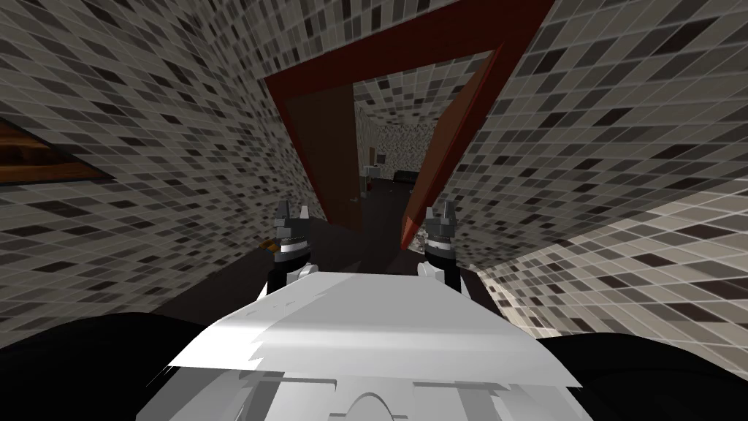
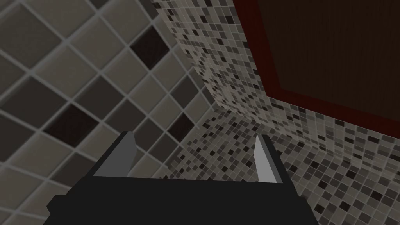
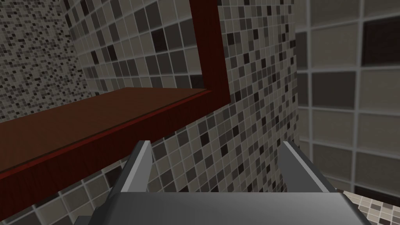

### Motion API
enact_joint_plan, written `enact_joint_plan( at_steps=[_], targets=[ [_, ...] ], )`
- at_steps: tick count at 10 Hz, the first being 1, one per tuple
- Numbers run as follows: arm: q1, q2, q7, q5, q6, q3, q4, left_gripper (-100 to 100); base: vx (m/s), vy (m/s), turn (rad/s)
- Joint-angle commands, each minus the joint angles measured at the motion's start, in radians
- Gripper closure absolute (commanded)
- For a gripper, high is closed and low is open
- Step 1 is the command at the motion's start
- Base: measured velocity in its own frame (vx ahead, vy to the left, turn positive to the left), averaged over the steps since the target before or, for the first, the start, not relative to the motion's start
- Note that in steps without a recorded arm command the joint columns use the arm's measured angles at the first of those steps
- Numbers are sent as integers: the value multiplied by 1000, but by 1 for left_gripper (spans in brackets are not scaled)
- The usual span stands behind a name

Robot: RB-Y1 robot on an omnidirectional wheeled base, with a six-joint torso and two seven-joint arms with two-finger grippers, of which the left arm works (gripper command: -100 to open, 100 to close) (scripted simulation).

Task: Push the door open

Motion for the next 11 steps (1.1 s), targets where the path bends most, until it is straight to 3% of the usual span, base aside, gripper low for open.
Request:
enact_joint_plan(
  at_steps=[1,10,11],
  targets=[
    [-12,4,1,1,-3,-4,28,-100,51,22,-21],
    [-109,25,11,12,-28,-38,250,-100,97,48,-38],
    [-109,25,11,12,-28,-38,256,-100,58,44,-13]
  ],
)
